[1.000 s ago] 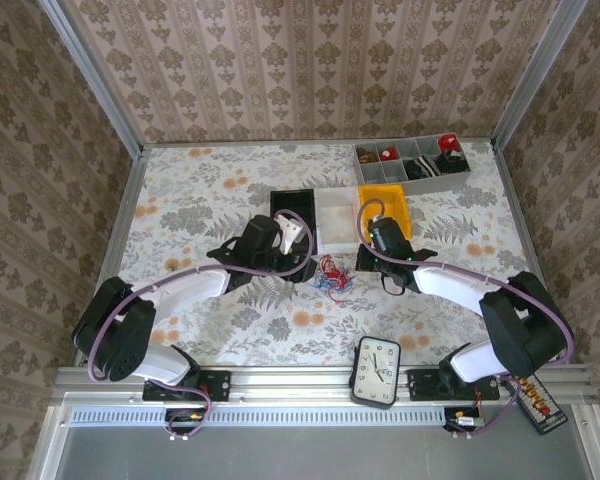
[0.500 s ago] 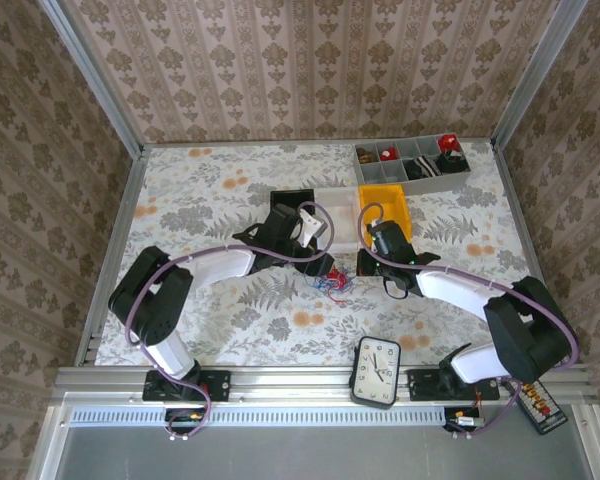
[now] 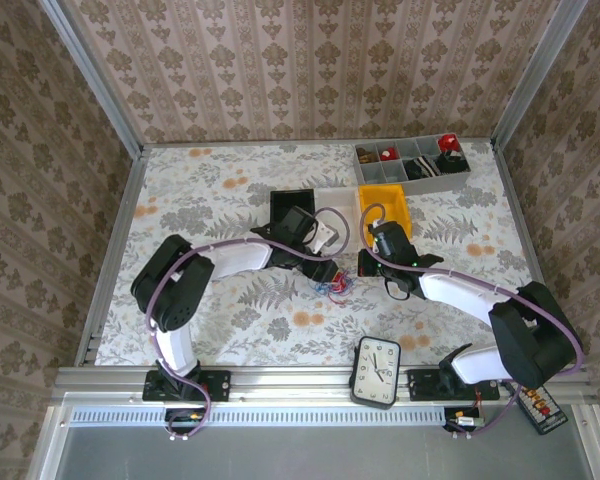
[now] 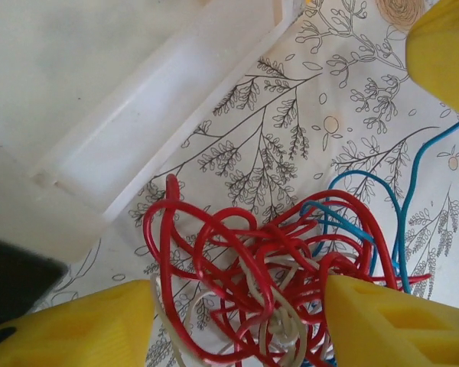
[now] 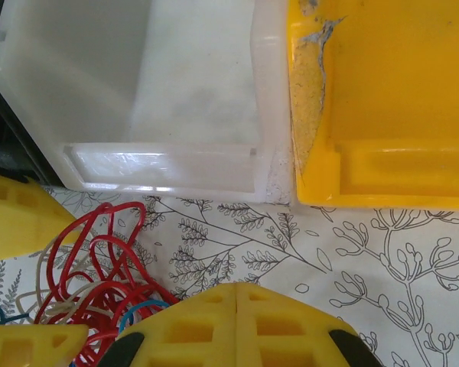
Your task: Untangle the cables
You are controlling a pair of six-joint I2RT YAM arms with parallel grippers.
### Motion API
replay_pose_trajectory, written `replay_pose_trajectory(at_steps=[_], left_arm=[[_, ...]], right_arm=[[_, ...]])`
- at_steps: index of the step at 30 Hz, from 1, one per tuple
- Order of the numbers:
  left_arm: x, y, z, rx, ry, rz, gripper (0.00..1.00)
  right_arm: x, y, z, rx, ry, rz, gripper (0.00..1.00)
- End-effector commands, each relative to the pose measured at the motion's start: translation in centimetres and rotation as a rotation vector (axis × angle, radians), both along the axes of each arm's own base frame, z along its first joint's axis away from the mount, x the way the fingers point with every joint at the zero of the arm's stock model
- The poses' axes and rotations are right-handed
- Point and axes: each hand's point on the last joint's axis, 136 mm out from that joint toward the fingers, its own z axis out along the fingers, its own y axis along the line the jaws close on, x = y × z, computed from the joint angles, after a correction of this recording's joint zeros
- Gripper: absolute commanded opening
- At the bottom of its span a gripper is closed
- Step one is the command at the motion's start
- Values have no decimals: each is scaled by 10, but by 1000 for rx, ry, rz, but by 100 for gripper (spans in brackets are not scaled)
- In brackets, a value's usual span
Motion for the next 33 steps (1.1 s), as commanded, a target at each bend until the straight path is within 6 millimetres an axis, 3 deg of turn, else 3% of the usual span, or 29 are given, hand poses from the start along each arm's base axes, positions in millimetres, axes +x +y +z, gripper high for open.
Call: replay_pose_trajectory(at_steps=[1,8,9,12,21,26,29,33], left_arm=[[-6,8,-20,94,34,-16,49],[-8,24,-42,189,59,23,2],[-8,29,-44,203,59,36,0],[-8,44,-47,245,51,95,0],[-10,100,-57,376,46,287,0],[-12,121,-60,424,50,341,0],[-11,121,-58,417,44,348,0],[-7,117,-53,400,35,354,0]], right_arm=[[-6,-5,-1,-14,6,4,0],[-5,-18,-4,-19,20,-64,0],[-4,-23,-5,-17,22,-87,0],[-4,-43,-8,-23,34,-168,0],[-16,-143,-15,-95,106,-516,0],[-21,-184,-11,-50,123,-642,0],[-18,-187,-8,-60,116,-623,0],[-12,-165,-16,-12,154,-516,0]])
